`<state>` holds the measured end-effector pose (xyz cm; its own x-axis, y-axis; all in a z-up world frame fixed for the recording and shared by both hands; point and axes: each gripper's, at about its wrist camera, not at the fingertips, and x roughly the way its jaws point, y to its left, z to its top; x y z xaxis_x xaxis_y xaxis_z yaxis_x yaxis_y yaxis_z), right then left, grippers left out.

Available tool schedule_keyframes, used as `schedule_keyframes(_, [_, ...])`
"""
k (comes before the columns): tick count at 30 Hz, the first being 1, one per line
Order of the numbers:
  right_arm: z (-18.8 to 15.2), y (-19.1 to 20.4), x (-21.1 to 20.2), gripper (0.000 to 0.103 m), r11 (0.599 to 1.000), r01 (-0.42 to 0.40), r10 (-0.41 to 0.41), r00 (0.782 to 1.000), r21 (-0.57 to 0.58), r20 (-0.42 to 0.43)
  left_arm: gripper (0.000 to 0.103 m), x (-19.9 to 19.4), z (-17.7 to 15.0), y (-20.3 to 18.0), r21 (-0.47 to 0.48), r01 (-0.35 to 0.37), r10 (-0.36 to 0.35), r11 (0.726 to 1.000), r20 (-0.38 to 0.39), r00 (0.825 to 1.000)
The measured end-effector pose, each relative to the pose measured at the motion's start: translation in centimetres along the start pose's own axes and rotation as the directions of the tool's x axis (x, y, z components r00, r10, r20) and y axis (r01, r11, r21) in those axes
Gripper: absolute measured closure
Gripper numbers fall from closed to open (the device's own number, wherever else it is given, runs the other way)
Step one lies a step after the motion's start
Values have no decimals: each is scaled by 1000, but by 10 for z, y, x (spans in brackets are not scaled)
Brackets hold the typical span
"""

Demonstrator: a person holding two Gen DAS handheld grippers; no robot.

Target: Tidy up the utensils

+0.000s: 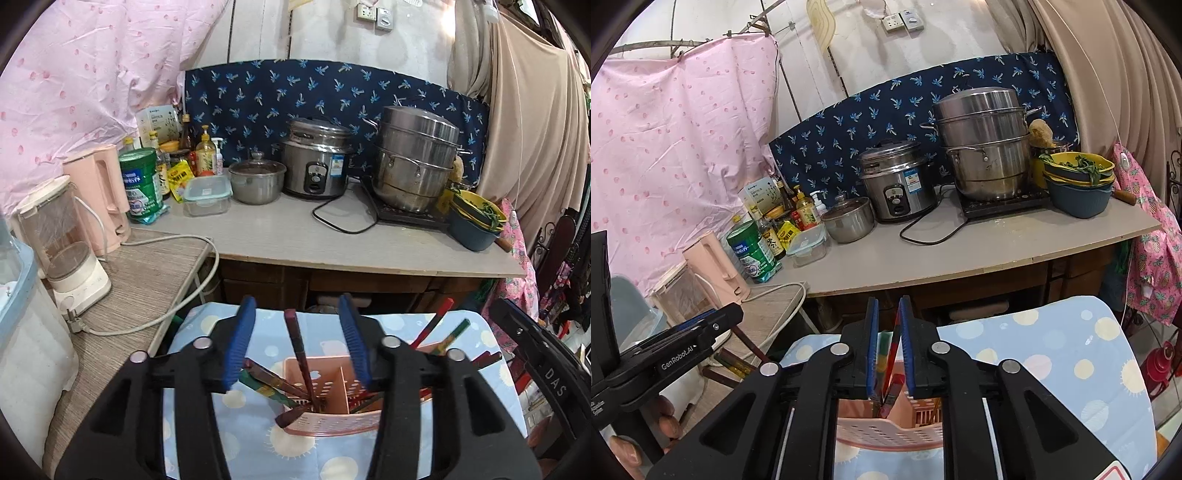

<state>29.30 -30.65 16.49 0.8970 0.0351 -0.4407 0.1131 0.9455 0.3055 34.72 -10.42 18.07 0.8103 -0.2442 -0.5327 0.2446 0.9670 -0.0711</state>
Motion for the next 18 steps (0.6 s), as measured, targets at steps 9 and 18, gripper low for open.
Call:
schedule_keyframes(9, [-4,-2,-16,73,1000,4,-4,1000,-9,11,53,-16,-4,-2,9,-2,2,1000,11,1000])
schedule_keyframes(18, [-33,-5,-38,66,998,29,-30,1000,-47,-10,44,-38,-34,-2,41,-45,45,998,-1,999])
